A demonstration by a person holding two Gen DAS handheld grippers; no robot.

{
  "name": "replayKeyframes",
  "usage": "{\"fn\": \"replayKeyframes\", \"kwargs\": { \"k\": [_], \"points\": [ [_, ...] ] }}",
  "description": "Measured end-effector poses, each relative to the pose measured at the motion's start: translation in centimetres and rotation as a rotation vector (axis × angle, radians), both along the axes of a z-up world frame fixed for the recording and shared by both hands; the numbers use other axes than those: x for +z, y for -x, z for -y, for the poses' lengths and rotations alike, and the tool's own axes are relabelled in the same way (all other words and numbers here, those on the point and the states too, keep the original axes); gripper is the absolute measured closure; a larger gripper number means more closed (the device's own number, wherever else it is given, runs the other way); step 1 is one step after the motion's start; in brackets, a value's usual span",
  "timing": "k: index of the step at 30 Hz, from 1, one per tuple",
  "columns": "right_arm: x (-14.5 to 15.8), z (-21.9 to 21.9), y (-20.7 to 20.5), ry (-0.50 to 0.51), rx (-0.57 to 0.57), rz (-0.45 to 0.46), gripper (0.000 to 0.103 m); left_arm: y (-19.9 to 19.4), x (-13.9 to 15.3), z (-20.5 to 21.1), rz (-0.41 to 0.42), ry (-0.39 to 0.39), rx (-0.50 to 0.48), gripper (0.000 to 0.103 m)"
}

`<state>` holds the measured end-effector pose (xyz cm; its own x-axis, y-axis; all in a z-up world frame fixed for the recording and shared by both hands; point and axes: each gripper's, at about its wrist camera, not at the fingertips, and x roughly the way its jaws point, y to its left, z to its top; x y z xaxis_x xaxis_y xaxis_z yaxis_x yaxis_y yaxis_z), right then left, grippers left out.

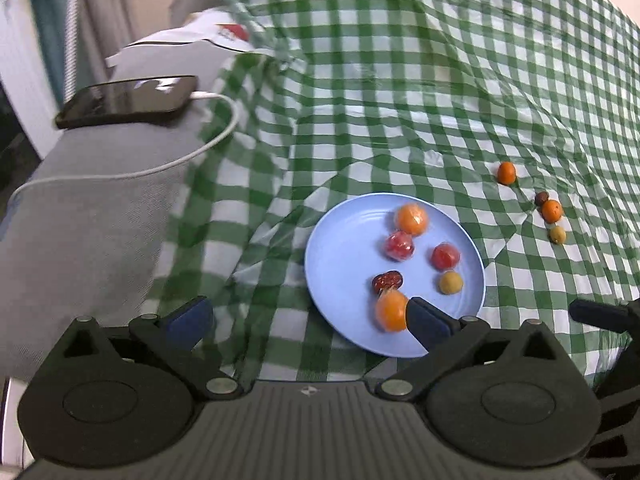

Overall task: Organize fruits
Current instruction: 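Raise both open tools from the plate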

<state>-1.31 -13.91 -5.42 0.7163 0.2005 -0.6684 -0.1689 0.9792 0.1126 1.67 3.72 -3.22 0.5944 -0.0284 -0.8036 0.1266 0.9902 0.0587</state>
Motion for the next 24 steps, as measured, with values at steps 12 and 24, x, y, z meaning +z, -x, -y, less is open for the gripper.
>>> {"fn": "replayKeyframes", "kwargs": {
  "k": [12, 24],
  "points": [
    [2.4, 0.0, 4.4, 0.014, -0.024, 0.130, 0.005, 4.5, 3.3, 1.3, 0.090, -0.005, -0.021, 0.000],
    [3.2, -0.3, 5.6, 0.018, -0.026, 0.173, 0.005, 5.5, 4.1, 1.4, 0.116, -0.012, -0.025, 0.000]
  ]
}}
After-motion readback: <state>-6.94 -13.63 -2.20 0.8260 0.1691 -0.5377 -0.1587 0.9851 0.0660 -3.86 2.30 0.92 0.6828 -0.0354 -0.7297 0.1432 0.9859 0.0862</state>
